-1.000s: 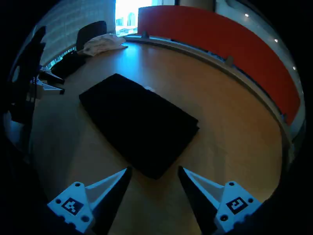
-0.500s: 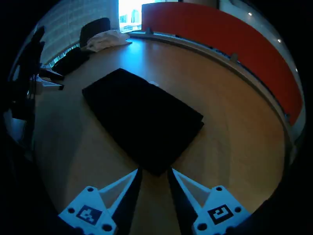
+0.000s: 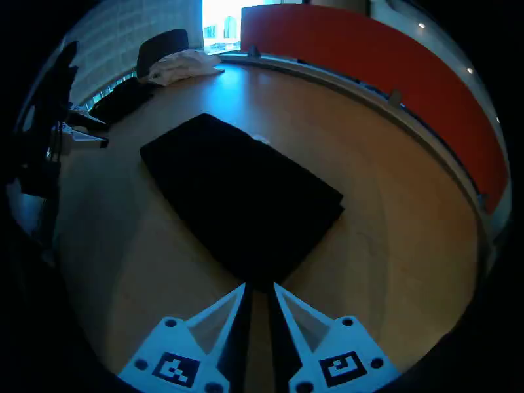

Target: Fold towel

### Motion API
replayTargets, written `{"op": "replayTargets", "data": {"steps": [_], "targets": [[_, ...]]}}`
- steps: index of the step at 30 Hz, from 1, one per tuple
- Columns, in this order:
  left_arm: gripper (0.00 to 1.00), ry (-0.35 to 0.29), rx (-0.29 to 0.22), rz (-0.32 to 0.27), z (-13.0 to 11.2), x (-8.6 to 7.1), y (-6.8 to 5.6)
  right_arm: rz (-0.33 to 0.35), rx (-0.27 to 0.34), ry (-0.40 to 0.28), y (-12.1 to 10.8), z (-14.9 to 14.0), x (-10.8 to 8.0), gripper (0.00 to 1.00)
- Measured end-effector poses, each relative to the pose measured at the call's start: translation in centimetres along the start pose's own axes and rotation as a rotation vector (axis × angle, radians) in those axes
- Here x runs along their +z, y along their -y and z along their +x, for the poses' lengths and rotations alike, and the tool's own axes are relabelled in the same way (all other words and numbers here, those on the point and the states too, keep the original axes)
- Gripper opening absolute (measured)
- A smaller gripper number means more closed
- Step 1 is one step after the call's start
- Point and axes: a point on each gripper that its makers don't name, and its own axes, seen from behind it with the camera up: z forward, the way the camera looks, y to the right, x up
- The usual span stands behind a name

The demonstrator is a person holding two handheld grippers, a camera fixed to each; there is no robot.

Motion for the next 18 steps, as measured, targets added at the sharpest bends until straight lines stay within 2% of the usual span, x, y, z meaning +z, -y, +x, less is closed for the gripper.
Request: {"op": "replayTargets", "data": {"steps": [1,5,18], "targets": [[0.93,-0.001,0.001,0.001,0.0,0.0,0.1,-0.007,-0.004,-0.005,-0.1,0.1,0.0,0.09],[0.93,-0.001,-0.001,0.004,0.0,-0.2,0.2,-0.03,-0.017,-0.014,-0.6,0.4,0.0,0.09],[0.93,-0.001,-0.015,0.008,-0.3,-0.4,0.6,-0.028,-0.019,-0.044,-0.3,2.1,-0.6,0.09]]}}
